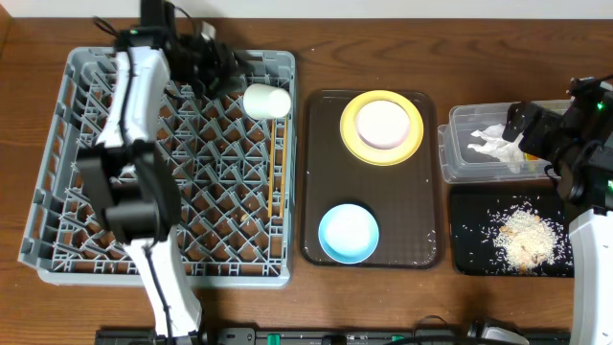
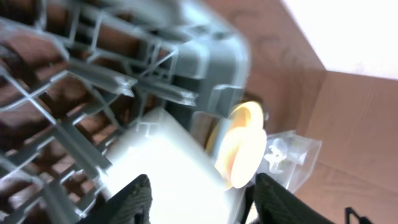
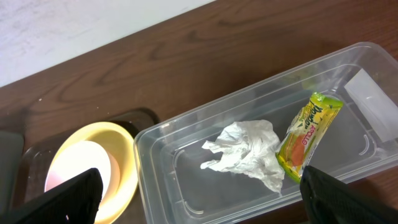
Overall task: Sort waste into correct bins and load items into the dishwasher rack
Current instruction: 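Lift the white cup and place it upright in the rack's back corner, then move the left gripper to the blue bowl and grasp its rim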
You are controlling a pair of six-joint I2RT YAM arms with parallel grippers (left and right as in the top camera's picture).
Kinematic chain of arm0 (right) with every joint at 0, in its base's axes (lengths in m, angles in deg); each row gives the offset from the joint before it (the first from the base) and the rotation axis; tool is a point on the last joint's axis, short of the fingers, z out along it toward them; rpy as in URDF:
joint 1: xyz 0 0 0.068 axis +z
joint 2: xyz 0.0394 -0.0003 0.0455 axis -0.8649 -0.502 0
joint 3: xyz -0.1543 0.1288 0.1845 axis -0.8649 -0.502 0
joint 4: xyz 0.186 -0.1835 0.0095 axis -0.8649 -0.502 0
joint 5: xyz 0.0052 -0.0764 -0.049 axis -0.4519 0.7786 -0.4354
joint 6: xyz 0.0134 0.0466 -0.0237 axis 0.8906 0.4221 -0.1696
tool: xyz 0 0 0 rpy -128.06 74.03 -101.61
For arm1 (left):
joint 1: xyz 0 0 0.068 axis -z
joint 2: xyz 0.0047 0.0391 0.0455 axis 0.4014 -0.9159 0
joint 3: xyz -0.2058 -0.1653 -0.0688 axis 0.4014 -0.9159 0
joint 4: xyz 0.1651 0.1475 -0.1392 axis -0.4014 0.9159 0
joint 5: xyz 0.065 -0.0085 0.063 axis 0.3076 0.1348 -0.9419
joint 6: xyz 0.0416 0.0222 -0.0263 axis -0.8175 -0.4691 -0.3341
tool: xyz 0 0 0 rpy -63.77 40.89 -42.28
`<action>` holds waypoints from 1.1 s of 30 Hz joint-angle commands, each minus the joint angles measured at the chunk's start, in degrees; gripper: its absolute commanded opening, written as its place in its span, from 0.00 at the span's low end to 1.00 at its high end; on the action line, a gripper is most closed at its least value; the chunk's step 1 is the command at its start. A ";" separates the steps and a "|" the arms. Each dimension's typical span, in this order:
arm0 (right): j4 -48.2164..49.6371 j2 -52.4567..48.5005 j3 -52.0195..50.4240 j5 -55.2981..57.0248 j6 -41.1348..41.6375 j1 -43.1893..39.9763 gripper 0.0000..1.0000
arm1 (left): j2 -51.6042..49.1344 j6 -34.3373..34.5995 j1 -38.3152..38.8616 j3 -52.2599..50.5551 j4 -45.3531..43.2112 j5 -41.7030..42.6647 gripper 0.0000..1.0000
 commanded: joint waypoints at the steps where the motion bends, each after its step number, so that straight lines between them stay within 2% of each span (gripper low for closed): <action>1: -0.04 0.15 0.98 -0.26 -0.59 -0.22 0.99 | 6.47 -0.85 0.33 0.46 0.33 -6.54 0.61; 4: -0.04 0.15 0.98 -0.24 -0.59 -0.22 0.99 | 9.35 -0.68 0.87 0.46 0.35 -8.90 0.62; 8: -0.04 0.15 0.98 -0.26 -0.59 -0.22 0.99 | 12.33 -0.72 3.13 0.44 1.73 -12.11 0.48; 11: -0.04 0.15 0.98 -0.24 -0.59 -0.22 0.99 | 13.18 -1.16 6.27 0.46 4.07 -18.80 0.43; 24: -0.04 0.15 0.98 -0.26 -0.59 -0.22 0.99 | 13.11 -2.86 29.24 0.42 5.49 -39.58 0.43; 29: -0.04 0.15 0.98 -0.24 -0.59 -0.22 0.99 | 12.55 -2.73 37.88 0.09 8.09 -41.38 0.39; 33: -0.04 0.15 0.98 -0.24 -0.59 -0.22 0.99 | 12.39 -1.31 42.91 -0.94 14.49 -41.40 0.34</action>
